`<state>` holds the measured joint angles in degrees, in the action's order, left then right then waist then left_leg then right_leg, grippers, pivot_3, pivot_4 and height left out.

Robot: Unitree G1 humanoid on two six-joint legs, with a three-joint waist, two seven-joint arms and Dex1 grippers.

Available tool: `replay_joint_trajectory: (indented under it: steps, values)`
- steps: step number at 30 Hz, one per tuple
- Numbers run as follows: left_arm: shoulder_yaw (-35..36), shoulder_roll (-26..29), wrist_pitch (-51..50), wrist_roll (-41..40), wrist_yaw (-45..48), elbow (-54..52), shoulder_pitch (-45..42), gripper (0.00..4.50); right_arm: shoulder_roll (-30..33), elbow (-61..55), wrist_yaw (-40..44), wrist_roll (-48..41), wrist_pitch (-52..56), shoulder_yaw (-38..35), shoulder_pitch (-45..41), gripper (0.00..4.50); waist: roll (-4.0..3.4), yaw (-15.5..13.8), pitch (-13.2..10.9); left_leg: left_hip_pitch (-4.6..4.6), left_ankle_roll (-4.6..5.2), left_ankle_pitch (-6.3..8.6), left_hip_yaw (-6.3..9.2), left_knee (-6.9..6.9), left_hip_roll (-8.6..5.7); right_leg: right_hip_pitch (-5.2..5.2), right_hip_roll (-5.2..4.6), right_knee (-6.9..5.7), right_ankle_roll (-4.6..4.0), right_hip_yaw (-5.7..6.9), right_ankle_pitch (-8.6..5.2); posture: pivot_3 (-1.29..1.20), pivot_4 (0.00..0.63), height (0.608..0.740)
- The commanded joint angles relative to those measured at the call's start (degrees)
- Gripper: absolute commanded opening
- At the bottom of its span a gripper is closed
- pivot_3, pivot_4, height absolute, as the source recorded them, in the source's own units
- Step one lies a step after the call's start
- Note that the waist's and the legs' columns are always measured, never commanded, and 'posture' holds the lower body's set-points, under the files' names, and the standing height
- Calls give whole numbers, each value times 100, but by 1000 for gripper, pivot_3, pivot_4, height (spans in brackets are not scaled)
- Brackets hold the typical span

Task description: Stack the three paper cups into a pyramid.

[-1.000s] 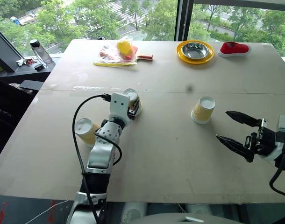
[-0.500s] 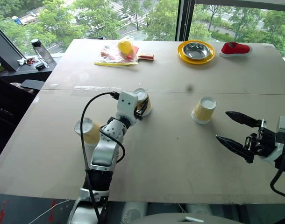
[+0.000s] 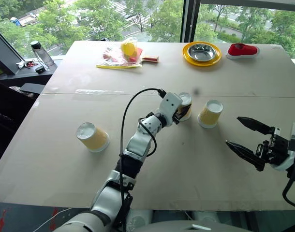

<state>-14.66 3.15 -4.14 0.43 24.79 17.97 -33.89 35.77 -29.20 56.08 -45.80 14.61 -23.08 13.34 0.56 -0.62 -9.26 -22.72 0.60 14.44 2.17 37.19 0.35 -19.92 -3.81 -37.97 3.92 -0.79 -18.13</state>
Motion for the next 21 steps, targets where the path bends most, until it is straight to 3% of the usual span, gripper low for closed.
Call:
replay_joint_trajectory:
  steps: [1, 14, 21]
  values:
    - [-26, -44, 205, -1, 122, 47, -102, 2052, -34, -306, -67, -70, -148, -236, 138, 4500, 0, 2, 0, 0, 0, 0, 0, 0, 0, 0, 0, 0, 0, 0, 0, 0, 150, 740]
    - [-204, -144, 26, -101, 631, -341, 284, 2052, 20, -521, -294, -99, -142, -350, 420, 4500, -4, -22, 3, 2, 0, 0, 2, 2, 0, 5, 0, 0, 0, 1, 0, 0, 150, 740]
    - [-249, -245, 74, -72, 676, -242, 214, 2052, 113, -504, -736, 387, -52, -453, 582, 4500, -4, -24, 3, 3, 0, 0, 5, 5, -1, 10, -1, 1, 0, 5, 0, 0, 150, 740]
